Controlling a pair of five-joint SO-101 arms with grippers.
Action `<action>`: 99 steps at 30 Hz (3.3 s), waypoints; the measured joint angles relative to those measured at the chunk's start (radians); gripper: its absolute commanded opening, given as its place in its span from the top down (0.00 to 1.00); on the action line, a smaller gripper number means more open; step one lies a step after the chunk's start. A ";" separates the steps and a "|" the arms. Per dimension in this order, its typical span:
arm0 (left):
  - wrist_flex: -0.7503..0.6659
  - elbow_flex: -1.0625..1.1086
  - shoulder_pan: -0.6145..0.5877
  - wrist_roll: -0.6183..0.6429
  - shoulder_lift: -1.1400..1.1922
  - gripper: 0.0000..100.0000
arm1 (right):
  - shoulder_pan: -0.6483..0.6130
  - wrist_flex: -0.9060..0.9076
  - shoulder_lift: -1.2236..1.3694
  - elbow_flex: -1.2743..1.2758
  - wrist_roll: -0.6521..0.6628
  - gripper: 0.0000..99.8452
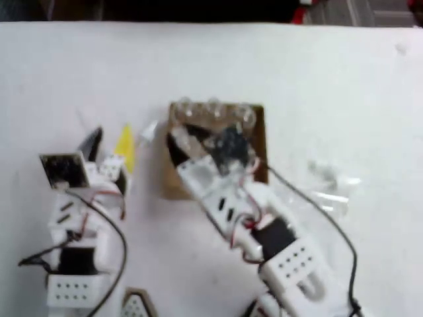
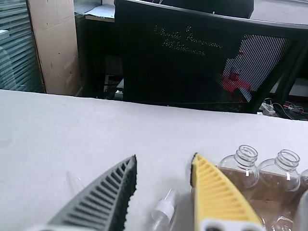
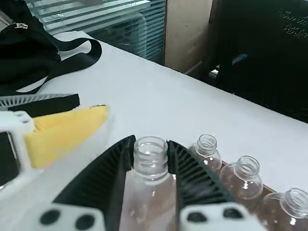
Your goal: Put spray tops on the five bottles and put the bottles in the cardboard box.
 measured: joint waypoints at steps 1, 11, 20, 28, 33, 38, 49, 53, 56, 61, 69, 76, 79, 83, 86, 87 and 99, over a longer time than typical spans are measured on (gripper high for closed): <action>0.000 0.000 0.000 0.000 0.000 0.82 | -0.002 -0.075 -0.008 0.057 0.000 0.98; 0.000 0.000 0.000 0.000 0.000 0.82 | 0.003 -0.554 -0.015 0.338 -0.005 0.98; 0.000 0.000 0.000 0.000 0.000 0.83 | 0.005 -0.629 0.072 0.338 -0.005 0.98; 0.000 0.000 0.000 0.000 0.000 0.83 | 0.046 -0.953 0.396 0.338 -0.005 0.98; 0.000 0.000 0.000 0.000 0.000 0.82 | 0.046 -1.019 0.519 0.338 -0.005 0.98; 0.000 0.000 0.000 0.000 0.000 0.82 | 0.046 -1.026 0.566 0.344 -0.005 0.98; 0.000 0.000 0.000 0.000 0.000 0.82 | 0.046 -1.030 0.578 0.364 -0.005 0.98; 0.000 0.000 0.000 0.000 0.000 0.82 | 0.046 -1.030 0.578 0.365 -0.005 0.92; 0.000 0.000 0.000 0.000 0.000 0.82 | 0.044 -1.030 0.578 0.365 -0.006 0.83; 0.000 0.000 0.000 0.000 0.000 0.82 | 0.044 -1.030 0.578 0.384 -0.006 0.80; 0.000 0.000 0.000 0.000 0.000 0.82 | 0.043 -1.030 0.578 0.387 -0.006 0.80; 0.000 0.000 0.000 0.000 0.000 0.82 | 0.043 -1.030 0.525 0.387 -0.006 0.80; 0.000 0.000 0.000 0.000 0.000 0.82 | 0.043 -1.022 0.437 0.391 -0.006 0.80; 0.000 0.000 0.000 0.000 0.000 0.82 | 0.044 -0.945 0.290 0.400 -0.006 0.80; 0.000 0.000 0.000 0.000 0.000 0.82 | 0.087 -0.885 0.138 0.400 -0.006 0.80; 0.000 0.000 0.000 0.000 0.000 0.82 | 0.114 -0.861 0.078 0.400 -0.006 0.80; 0.000 0.000 0.000 0.000 0.000 0.83 | 0.638 -0.381 -0.638 0.404 -0.006 0.80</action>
